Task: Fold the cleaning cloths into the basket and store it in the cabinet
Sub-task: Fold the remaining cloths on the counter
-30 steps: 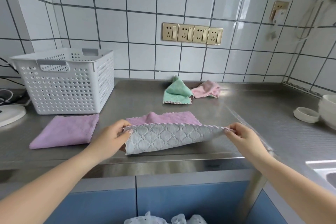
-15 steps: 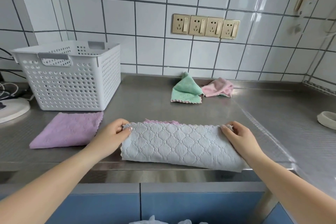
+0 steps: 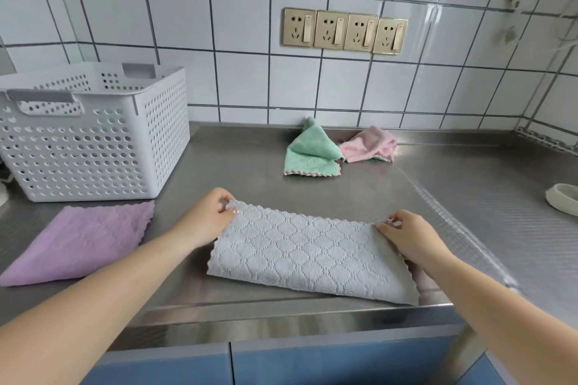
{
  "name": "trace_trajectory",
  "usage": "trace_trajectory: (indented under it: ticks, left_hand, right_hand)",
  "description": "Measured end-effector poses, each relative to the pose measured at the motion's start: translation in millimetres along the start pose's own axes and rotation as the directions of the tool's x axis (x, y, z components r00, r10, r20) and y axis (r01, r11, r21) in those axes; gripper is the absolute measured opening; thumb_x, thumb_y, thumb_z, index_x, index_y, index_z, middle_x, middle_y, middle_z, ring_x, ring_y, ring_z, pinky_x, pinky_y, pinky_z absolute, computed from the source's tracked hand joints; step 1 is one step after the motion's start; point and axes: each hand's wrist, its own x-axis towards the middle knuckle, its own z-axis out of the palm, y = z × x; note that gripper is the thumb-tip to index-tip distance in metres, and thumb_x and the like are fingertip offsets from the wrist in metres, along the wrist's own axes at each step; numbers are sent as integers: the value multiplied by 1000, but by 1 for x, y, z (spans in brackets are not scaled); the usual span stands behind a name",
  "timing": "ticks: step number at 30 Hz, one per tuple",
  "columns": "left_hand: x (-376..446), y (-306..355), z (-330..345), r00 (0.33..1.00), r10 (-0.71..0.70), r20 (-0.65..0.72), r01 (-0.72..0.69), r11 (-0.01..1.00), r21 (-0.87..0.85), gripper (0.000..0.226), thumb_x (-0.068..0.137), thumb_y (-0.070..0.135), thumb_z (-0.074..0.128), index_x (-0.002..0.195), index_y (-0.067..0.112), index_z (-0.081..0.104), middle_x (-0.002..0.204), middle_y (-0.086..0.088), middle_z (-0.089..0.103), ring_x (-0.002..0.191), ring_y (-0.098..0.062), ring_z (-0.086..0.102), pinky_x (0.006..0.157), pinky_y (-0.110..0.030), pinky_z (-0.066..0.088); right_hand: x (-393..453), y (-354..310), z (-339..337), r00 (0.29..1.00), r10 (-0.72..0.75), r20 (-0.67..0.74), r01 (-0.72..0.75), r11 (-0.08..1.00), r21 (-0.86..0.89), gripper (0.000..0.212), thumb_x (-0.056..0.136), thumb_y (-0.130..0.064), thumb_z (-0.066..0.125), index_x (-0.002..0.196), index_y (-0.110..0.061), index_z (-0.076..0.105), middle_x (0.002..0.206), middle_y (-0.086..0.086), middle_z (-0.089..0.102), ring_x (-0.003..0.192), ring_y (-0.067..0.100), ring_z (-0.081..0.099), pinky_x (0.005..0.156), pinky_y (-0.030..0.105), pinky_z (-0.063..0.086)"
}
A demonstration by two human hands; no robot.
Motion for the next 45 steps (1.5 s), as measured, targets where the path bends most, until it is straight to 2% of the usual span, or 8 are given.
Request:
trace_trajectory:
  ticks: [6, 12, 17, 25, 30, 35, 41, 45]
  left_hand:
    - [10, 2, 4, 1000, 9, 19, -11, 994, 108, 6, 93, 15, 54, 97, 16, 48, 58, 3, 49, 48, -12, 43, 47, -27, 28]
    - [13, 6, 6, 998, -32, 63, 22, 987, 158, 24, 93, 16, 55, 113, 7, 47, 68, -2, 53, 56, -16, 48, 49, -26, 33]
    - [0, 24, -2, 989, 142, -39, -106, 869, 484, 40, 93, 35, 53, 126, 15, 50, 121, -2, 55, 106, -21, 56, 90, -32, 42]
    - [-37, 67, 72, 885, 319, 338, -454, 753, 477, 49, 95, 11, 32, 144, 11, 34, 152, -4, 33, 141, -18, 27, 116, -28, 17]
    - [-44, 47, 76, 918, 204, 340, -381, 689, 616, 55, 101, 35, 23, 151, 15, 12, 160, -1, 5, 147, -15, 4, 119, -33, 4]
    - [-43, 37, 58, 944, 81, 319, -289, 671, 683, 63, 99, 50, 19, 152, 18, 6, 160, -1, -3, 147, -16, -3, 117, -35, -1]
    - [-43, 21, 48, 956, 63, 286, -247, 699, 671, 66, 97, 54, 19, 152, 20, 5, 160, 3, -4, 146, -14, -5, 119, -36, -2]
    - [-49, 26, 48, 937, 244, 248, -347, 703, 621, 57, 99, 45, 30, 149, 19, 24, 158, 1, 16, 146, -15, 10, 118, -33, 2]
  right_hand:
    - [13, 1, 2, 1000, 19, 12, -18, 998, -67, 20, 90, -32, 58, 97, -14, 58, 95, 0, 57, 84, 19, 53, 61, 28, 38]
    - [15, 5, 1, 999, 27, 17, -25, 997, -71, 18, 91, -33, 56, 99, -17, 53, 103, 2, 62, 63, 10, 53, 50, 24, 37]
    - [2, -9, -4, 994, -82, -72, 65, 976, -208, 39, 92, -39, 53, 126, -20, 52, 124, 4, 53, 95, 19, 56, 81, 32, 46]
    - [-34, -76, 79, 896, -363, 254, 440, 799, -410, 40, 96, -24, 31, 134, -20, 43, 143, 0, 39, 136, 21, 31, 109, 41, 26]
    - [-45, -54, 80, 901, -372, 221, 433, 792, -432, 92, 74, -69, -14, 142, -27, 32, 154, -4, 25, 144, 15, 16, 112, 40, 17]
    - [-44, -32, 55, 936, -232, 264, 341, 783, -521, 62, 94, -62, 17, 149, -33, 15, 158, -3, 11, 146, 17, 5, 115, 42, 8]
    - [-45, -5, 32, 957, -153, 247, 268, 793, -548, 65, 93, -63, 15, 149, -32, 10, 158, -6, 7, 146, 16, 1, 115, 50, 9]
    - [-41, -11, 30, 955, -158, 252, 278, 776, -566, 63, 93, -62, 22, 147, -29, 19, 156, -5, 16, 145, 17, 7, 113, 56, 9]
